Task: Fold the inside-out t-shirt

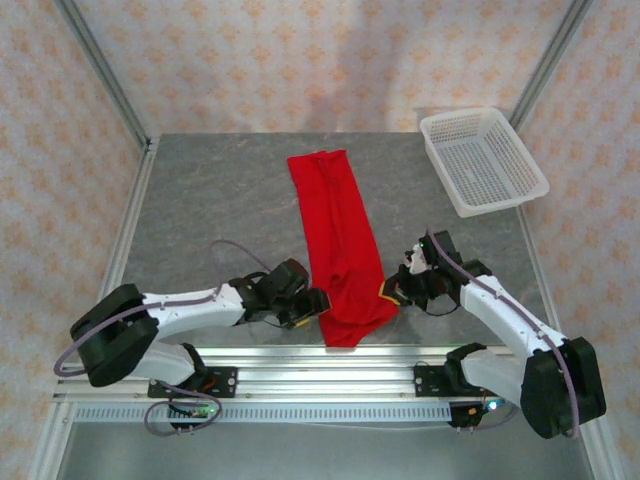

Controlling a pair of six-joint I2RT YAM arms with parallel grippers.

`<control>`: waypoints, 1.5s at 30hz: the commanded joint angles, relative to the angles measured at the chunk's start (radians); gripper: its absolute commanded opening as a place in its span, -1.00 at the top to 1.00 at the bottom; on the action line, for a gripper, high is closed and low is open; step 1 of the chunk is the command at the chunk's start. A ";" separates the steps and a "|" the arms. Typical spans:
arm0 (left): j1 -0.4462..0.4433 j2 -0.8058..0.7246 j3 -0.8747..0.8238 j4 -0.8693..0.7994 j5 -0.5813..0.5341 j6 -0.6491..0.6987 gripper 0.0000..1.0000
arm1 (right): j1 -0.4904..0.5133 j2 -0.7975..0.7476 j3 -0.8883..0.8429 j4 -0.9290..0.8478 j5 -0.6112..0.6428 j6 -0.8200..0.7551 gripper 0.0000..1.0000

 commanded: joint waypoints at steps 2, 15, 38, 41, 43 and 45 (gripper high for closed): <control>-0.014 0.043 0.045 0.070 -0.090 -0.048 -0.23 | 0.002 -0.011 0.013 -0.037 -0.001 -0.008 1.00; -0.021 0.170 0.069 0.242 -0.032 -0.028 -0.11 | 0.001 -0.020 0.004 -0.040 0.016 0.006 1.00; -0.030 -0.097 0.000 -0.033 -0.234 -0.051 1.00 | 0.002 -0.171 -0.007 -0.227 0.060 -0.071 1.00; -0.075 -0.109 -0.017 -0.015 -0.203 -0.055 1.00 | 0.008 -0.215 -0.021 -0.256 0.017 -0.057 1.00; -0.108 -0.113 0.008 -0.040 -0.209 -0.053 1.00 | 0.013 -0.234 0.003 -0.303 0.004 -0.066 1.00; -0.118 -0.141 0.032 -0.079 -0.229 -0.063 1.00 | 0.020 -0.260 0.031 -0.339 -0.010 -0.054 1.00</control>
